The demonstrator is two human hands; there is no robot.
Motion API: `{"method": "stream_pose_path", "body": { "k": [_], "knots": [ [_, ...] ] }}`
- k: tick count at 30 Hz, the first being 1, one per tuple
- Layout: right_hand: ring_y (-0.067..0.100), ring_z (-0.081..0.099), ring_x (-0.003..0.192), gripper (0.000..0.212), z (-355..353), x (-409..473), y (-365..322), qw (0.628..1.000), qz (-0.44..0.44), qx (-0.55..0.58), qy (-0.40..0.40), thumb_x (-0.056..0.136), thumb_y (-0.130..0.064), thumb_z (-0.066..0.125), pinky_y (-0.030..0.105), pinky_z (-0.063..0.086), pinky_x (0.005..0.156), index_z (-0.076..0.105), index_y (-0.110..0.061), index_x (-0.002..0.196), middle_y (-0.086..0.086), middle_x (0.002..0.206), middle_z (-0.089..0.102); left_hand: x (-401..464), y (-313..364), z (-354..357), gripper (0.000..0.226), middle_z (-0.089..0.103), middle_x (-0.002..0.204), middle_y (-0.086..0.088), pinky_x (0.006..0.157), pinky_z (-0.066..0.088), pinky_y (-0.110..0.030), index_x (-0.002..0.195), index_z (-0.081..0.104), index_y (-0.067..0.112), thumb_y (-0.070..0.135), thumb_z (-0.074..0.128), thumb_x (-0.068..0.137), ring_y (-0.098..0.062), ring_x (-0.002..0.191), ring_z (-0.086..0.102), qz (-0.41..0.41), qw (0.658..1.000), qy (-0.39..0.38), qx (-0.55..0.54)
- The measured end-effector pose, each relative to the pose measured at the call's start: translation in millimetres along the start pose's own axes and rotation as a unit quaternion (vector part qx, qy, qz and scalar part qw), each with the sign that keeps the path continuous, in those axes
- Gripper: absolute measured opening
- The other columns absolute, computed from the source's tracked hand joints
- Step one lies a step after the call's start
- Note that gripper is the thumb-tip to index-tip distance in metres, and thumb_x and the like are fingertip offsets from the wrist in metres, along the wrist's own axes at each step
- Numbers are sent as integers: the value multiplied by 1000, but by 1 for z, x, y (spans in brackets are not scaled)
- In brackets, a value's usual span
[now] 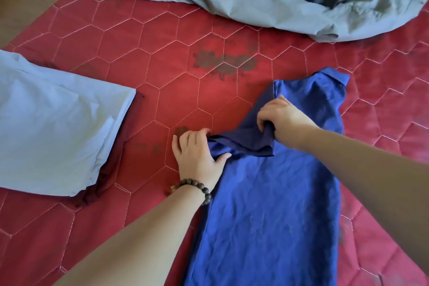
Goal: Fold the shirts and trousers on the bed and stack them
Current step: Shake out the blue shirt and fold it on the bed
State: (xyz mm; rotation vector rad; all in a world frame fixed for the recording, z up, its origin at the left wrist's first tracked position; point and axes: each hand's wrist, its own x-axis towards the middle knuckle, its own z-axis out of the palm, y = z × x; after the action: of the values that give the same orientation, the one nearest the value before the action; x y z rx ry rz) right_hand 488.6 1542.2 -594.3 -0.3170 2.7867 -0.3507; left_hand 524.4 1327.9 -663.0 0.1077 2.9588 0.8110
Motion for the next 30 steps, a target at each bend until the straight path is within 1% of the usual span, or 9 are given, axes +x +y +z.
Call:
{"method": "stream_pose_path", "body": {
  "k": [4, 7, 10, 14, 18, 22, 25, 27, 30],
  "knots": [
    [17, 30, 136, 26, 17, -34, 20, 996, 43, -65, -45, 83, -2, 56, 38, 0, 119, 64, -18, 101, -5, 124, 54, -6, 6, -5, 23, 59, 82, 5, 99, 35, -50, 85, 66, 18, 11, 76, 66, -26, 95, 57, 139, 989, 7, 48],
    [25, 31, 136, 39, 30, -52, 23, 989, 137, 30, 43, 87, 0, 51, 41, 22, 115, 62, -18, 120, 4, 144, 39, -18, 9, -6, 26, 56, 88, 3, 93, 38, -43, 84, 67, 19, 6, 75, 63, -23, 93, 56, 239, 971, 11, -1],
    [32, 54, 108, 40, 40, -60, 12, 925, 305, 177, 142, 91, -14, 51, 43, 48, 88, 49, -18, 131, 9, 130, 47, -32, 9, -5, 23, 60, 105, -1, 96, 40, -43, 88, 70, 20, 13, 78, 68, -24, 108, 55, 310, 950, -27, -26],
    [27, 58, 96, 55, 48, -53, 2, 869, 402, 274, 92, 84, -41, 69, 37, 48, 79, 46, -9, 122, 5, 100, 59, -42, 9, -4, 62, 53, 137, -6, 106, 38, -47, 133, 55, 17, 21, 76, 75, -26, 130, 47, 282, 954, -93, 31],
    [23, 52, 75, 27, 52, -45, 6, 870, 419, 252, 62, 86, -29, 65, 27, 33, 51, 47, -13, 74, -3, 70, 51, -40, 5, -1, 73, 41, 149, -4, 117, 25, -40, 143, 41, 12, 12, 73, 77, -22, 142, 31, 190, 975, -117, 23],
    [17, 48, 67, 12, 45, -47, 16, 834, 413, 327, 162, 90, -19, 61, 15, 31, 36, 54, -10, 94, 2, 86, 53, -37, 5, 0, 60, 44, 147, -5, 117, 22, -38, 137, 50, 10, 2, 66, 80, -22, 143, 30, 156, 981, -113, -34],
    [23, 55, 83, 24, 40, -58, 29, 855, 402, 296, 144, 89, -13, 64, 8, 38, 49, 59, -9, 112, 4, 101, 58, -37, 4, -1, 54, 49, 143, -9, 114, 29, -46, 131, 58, 12, -4, 65, 79, -27, 140, 35, 210, 972, -106, -2],
    [28, 58, 92, 28, 38, -62, 36, 880, 391, 256, 78, 86, -14, 67, 22, 42, 67, 61, -8, 112, 8, 108, 64, -38, 5, -2, 49, 48, 143, -11, 111, 32, -53, 125, 64, 14, -3, 67, 79, -31, 139, 37, 270, 957, -93, 45],
    [24, 56, 83, 37, 34, -58, 37, 866, 390, 305, 69, 86, -29, 69, 29, 42, 65, 60, -9, 117, 5, 104, 61, -36, 9, -2, 46, 45, 146, -12, 110, 31, -58, 120, 67, 17, 6, 74, 76, -32, 139, 35, 331, 936, -91, 79]
  ]
}}
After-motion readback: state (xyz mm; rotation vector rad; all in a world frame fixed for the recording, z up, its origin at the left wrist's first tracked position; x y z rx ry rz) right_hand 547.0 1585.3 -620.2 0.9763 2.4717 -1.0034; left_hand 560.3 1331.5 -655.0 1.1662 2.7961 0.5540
